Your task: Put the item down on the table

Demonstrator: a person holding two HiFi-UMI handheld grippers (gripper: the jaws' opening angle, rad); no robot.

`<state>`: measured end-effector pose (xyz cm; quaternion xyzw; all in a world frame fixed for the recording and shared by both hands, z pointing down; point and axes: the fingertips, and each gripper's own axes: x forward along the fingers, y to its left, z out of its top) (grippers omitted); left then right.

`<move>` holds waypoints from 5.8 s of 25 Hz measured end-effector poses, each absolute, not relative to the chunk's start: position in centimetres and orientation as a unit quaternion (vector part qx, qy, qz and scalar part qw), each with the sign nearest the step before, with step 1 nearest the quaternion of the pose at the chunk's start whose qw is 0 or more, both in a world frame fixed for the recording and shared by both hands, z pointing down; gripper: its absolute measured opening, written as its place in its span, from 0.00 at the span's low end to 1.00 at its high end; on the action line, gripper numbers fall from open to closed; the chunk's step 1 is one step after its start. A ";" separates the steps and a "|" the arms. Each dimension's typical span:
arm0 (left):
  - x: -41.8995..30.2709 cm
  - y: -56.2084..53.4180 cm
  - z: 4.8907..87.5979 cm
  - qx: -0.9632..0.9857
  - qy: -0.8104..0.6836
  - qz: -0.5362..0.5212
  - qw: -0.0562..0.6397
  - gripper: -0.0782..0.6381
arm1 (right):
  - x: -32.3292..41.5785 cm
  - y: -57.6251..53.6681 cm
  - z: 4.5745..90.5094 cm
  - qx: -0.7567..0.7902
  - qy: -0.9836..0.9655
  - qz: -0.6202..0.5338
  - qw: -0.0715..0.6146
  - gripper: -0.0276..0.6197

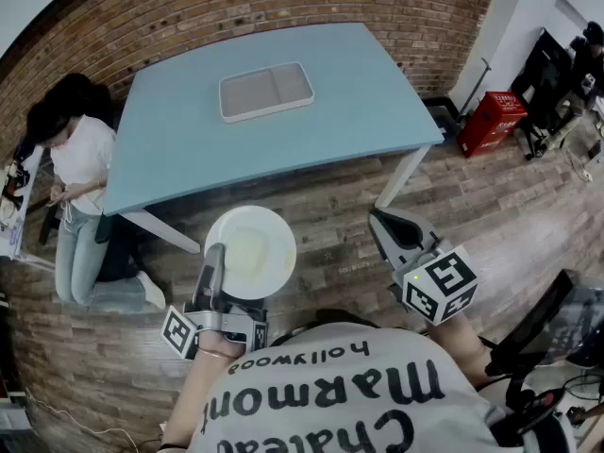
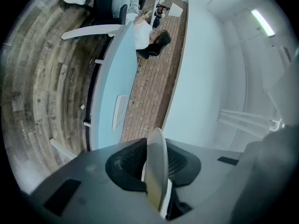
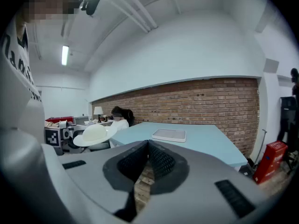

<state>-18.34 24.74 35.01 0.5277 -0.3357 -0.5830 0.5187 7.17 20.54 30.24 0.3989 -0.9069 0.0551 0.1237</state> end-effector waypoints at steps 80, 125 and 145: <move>-17.3 -1.7 37.6 0.471 -0.393 -0.614 0.496 0.18 | 4.9 -12.0 37.2 0.292 -0.931 0.139 0.168 0.06; -15.0 -14.1 38.0 0.506 -0.353 -0.574 0.538 0.18 | 9.8 -18.2 39.3 0.379 -0.892 0.186 0.162 0.06; -16.6 -23.4 44.2 0.527 -0.384 -0.510 0.561 0.18 | 5.9 -25.0 43.6 0.386 -0.875 0.212 0.201 0.06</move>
